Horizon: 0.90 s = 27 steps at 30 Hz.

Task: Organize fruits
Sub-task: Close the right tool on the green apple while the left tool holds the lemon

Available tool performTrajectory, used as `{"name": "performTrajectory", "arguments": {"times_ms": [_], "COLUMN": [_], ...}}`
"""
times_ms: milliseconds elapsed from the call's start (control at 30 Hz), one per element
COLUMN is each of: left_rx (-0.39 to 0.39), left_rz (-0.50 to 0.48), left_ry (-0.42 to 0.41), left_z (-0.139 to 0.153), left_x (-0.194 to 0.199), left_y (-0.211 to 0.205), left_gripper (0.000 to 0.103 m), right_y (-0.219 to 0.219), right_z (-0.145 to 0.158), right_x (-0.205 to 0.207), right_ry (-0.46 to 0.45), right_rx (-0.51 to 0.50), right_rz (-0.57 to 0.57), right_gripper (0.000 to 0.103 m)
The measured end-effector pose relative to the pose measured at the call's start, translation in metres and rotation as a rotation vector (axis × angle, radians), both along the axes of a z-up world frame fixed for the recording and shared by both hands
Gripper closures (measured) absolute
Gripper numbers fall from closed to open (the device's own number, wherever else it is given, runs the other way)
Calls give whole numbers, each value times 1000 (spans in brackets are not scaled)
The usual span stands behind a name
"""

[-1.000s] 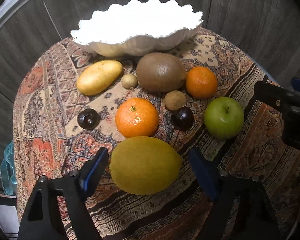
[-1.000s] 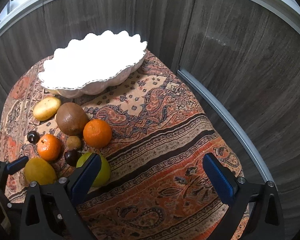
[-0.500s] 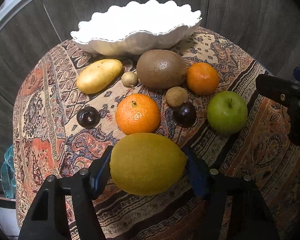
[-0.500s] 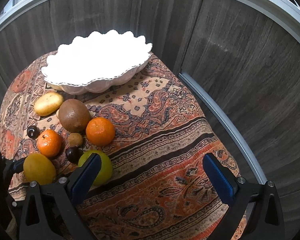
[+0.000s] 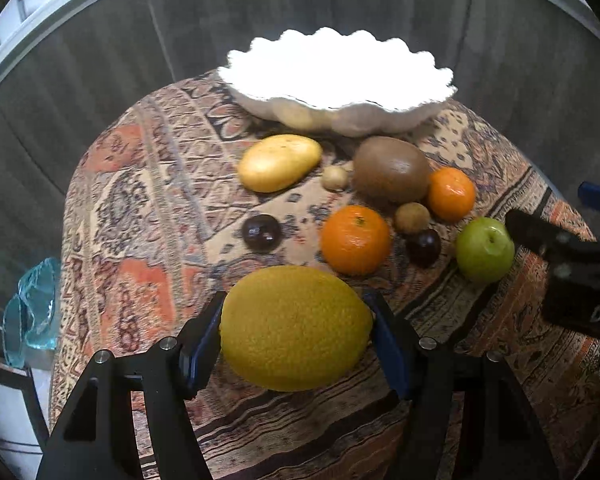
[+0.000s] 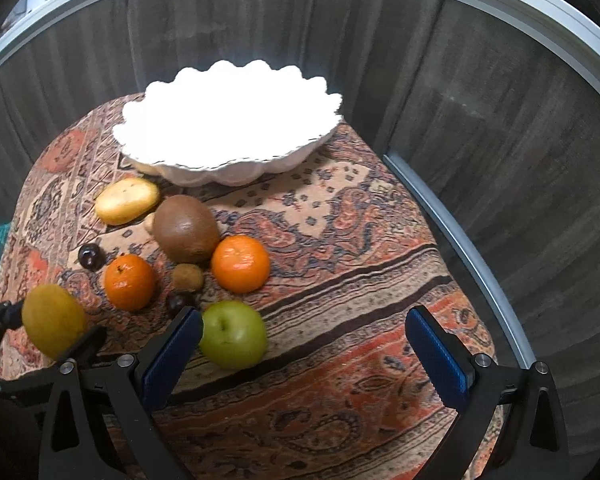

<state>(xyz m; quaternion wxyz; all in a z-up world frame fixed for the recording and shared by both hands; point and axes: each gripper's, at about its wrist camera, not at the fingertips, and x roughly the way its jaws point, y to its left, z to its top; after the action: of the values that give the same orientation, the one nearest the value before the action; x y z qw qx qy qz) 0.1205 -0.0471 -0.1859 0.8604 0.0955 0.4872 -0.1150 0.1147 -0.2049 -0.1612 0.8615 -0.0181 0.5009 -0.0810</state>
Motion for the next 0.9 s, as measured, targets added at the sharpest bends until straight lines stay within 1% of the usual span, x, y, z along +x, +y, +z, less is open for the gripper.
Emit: {"name": "performTrajectory", "arguments": {"times_ms": [100,233,367,433,500,667,733,833,900], "left_rx": [-18,-39,-53,-59,-61,-61,-60,-59,-58], "left_rz": [23,48,60,64,66,67,64,59,57], "left_ry": [1,4,5,9,10,13,14,14,14], "left_z": [0,-1,-3,-4,-4,-5,-6,-6,-6], "left_x": [1,3,4,5,5,7,7,7,7], "left_y": [9,20,25,26,27,28,27,25,25], "left_gripper": [36,36,36,36,36,36,36,36,36], "right_y": [8,17,25,25,25,25,24,24,24], "right_z": [-7,-16,-28,-33,-37,-48,-53,-58,-58], "right_x": [5,9,14,16,18,22,23,22,22], "right_ry": [21,49,91,111,127,165,184,192,190], "right_rx": [9,2,10,19,24,39,54,70,73], "right_rz": [18,37,61,61,60,63,63,69,72], "right_gripper": [1,11,18,24,26,36,46,53,53]}}
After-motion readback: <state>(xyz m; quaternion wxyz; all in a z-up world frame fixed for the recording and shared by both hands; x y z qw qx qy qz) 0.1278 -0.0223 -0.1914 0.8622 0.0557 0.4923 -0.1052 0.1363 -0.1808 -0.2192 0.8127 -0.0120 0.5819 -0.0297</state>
